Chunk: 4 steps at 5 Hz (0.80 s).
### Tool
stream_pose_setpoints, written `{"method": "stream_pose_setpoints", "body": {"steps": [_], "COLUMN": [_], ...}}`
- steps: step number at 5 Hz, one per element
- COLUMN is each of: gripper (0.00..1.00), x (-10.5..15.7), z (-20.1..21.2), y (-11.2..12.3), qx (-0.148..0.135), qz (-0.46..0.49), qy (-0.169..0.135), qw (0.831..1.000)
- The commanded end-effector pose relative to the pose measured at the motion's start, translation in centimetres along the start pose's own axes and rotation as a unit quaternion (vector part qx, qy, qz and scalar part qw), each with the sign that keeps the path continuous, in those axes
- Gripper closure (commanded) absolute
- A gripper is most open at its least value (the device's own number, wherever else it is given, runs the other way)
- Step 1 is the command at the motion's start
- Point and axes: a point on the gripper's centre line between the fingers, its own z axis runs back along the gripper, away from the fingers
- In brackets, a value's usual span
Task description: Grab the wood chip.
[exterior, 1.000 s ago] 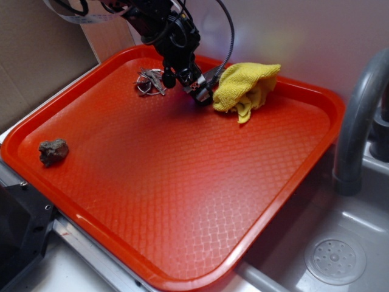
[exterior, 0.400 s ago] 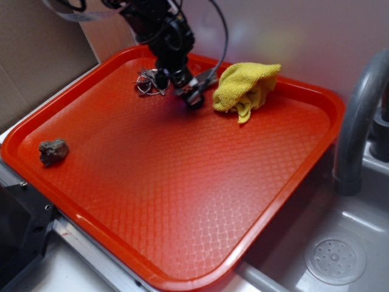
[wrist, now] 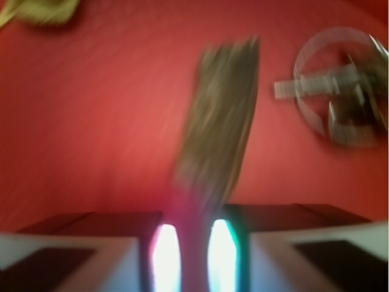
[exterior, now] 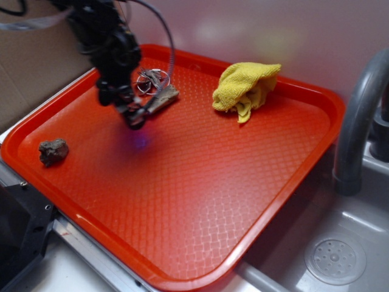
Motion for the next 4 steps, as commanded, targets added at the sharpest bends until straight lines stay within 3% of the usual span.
{"method": "stream_pose_setpoints", "body": {"steps": [1, 2, 3, 4], "gripper": [1.0, 1.0, 1.0, 0.0], "x": [1.2, 1.3, 1.2, 1.0], "z": [10.0, 13.3, 13.4, 11.8], "y": [-6.3, -6.7, -6.2, -5.6], "qx": [0.026, 0.011, 0.005, 0.019], "qz": [0.097, 0.103, 0.107, 0.078], "qy": [0.027, 0.024, 0.013, -0.006], "qw": [0.995, 0.994, 0.994, 0.997]}}
